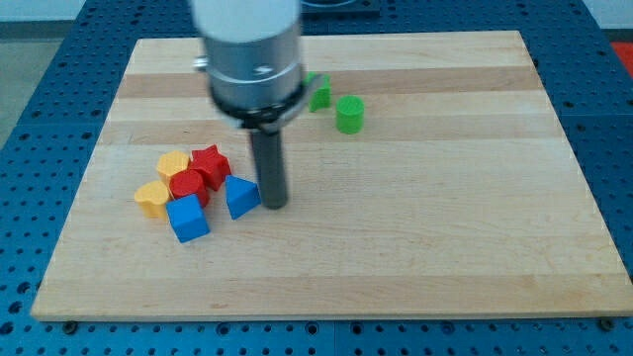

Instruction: Push the green blocks right to the blue triangle

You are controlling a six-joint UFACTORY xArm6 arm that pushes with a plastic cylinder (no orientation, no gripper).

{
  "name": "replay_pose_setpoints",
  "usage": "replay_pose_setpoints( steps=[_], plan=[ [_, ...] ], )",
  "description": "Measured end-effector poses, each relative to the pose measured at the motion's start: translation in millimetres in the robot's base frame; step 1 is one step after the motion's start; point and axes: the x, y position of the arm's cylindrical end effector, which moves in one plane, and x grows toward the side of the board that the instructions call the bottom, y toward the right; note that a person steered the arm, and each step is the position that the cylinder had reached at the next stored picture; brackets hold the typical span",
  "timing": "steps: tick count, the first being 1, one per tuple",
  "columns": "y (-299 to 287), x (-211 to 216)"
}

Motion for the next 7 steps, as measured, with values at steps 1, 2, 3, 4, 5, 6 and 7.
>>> replay_pose_setpoints(
  steps=[1, 2, 3, 4, 5, 6, 7],
  plan=[
    [-28.5, 7.3],
    [15.9, 4.8],
    [97.5, -13.7],
    [167.4, -48.9],
    [190.1, -111.6],
    [161.3, -157.5],
    [92.8, -130.4]
  ],
)
